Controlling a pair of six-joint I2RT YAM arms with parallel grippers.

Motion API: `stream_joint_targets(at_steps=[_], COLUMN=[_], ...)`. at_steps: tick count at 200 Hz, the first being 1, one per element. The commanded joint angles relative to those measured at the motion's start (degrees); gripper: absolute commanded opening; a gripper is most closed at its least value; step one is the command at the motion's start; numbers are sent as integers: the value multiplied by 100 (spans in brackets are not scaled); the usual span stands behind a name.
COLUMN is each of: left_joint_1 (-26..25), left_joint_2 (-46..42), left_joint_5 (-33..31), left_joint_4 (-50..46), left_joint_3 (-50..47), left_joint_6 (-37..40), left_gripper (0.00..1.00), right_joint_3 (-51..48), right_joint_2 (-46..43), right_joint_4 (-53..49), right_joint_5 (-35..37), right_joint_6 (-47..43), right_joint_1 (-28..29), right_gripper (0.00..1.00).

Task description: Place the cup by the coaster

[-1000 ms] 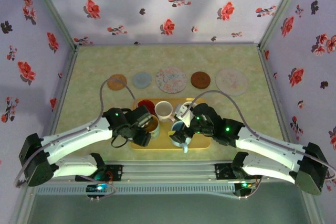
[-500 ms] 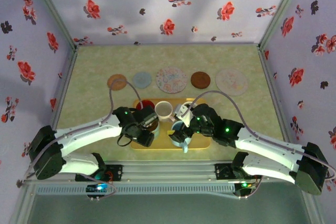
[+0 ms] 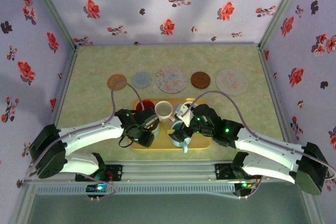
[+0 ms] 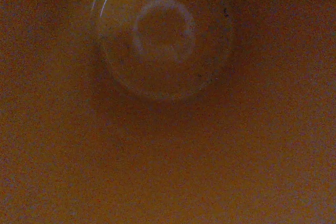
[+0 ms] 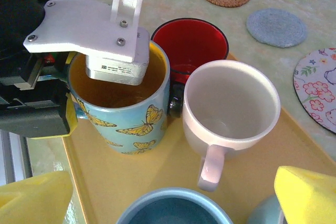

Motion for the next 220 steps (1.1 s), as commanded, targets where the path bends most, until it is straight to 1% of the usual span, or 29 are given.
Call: stream_joint_targets(at_steps=[1,34,66,82,102,134,165,186,198,220], left_joint_1=[60,78,86,86,86,86,86,86,79,43], left_joint_2=[95,105,78,70,88,22,-104,-208,-291,-466], left_joint_5=[-70,-78,-127,-141,-126,-140,-148,-149,-149,-140], left_joint_4=[116,95,69,34,-91,-178,-264,-368,-412,-468], left_joint_3=[-59,-68,-33,-16,61,116,151,195,213,264], left_joint_6=[-18,-20,3,12,12,30,-14,-5,8,80], left_gripper=[50,46,38,35,29,22,11,6,0,0], right_joint_3=[-38,-12,6,6,6,11,17,24,23,23], right_joint_2=[-83,-51,-15,-16,-26,-26,-14,12,29,34], right_joint_4=[64,65,73,78,81,81,79,100,122,156], right_joint_5=[105,105,97,97,97,97,88,70,79,70], right_joint_6=[52,24,23,33,59,59,50,60,68,77], right_joint_1=[0,-17,-33,-29,-26,-32,-41,-34,-41,-41], right_gripper=[99,99,99,99,99,99,99,99,99,99])
